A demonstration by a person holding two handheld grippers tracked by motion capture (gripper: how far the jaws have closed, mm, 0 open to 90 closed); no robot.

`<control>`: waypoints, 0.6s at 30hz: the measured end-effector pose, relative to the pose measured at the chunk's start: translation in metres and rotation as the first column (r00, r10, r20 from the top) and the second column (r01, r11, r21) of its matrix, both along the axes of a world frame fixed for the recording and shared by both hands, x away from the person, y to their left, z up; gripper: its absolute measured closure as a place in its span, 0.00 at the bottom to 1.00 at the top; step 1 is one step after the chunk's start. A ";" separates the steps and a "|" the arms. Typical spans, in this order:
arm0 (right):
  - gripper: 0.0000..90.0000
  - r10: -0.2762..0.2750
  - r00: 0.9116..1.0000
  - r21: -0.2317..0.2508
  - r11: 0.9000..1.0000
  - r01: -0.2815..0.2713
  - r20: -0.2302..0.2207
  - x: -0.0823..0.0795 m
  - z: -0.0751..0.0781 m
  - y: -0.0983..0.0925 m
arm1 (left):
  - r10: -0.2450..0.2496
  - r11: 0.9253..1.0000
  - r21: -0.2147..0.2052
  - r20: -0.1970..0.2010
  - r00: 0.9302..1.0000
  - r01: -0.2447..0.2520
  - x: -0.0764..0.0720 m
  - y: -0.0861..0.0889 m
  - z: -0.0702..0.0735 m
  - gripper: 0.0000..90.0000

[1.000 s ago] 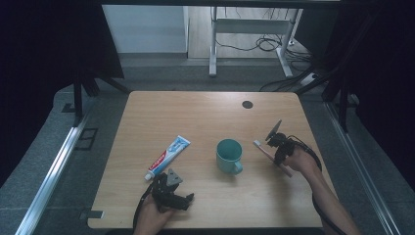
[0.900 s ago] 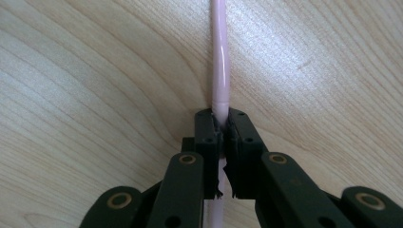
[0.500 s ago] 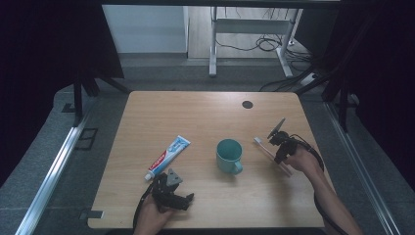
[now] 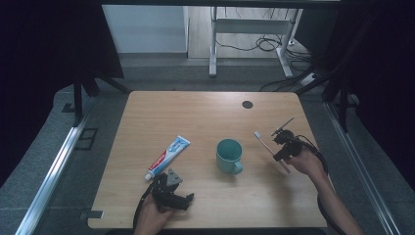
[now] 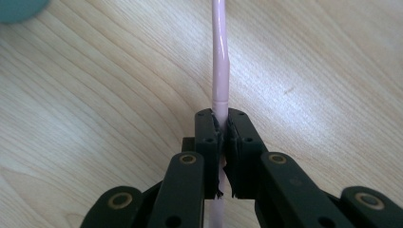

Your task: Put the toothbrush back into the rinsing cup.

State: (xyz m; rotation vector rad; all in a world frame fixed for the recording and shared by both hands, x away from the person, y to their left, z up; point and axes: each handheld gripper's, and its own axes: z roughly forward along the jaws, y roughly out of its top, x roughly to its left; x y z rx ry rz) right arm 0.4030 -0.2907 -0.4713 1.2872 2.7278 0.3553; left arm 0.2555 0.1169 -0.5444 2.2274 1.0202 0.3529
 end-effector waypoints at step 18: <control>0.93 0.014 0.995 0.120 0.992 -0.026 0.101 -0.016 0.009 -0.001 | 0.000 1.000 0.000 0.000 1.000 0.000 0.000 0.000 0.000 0.00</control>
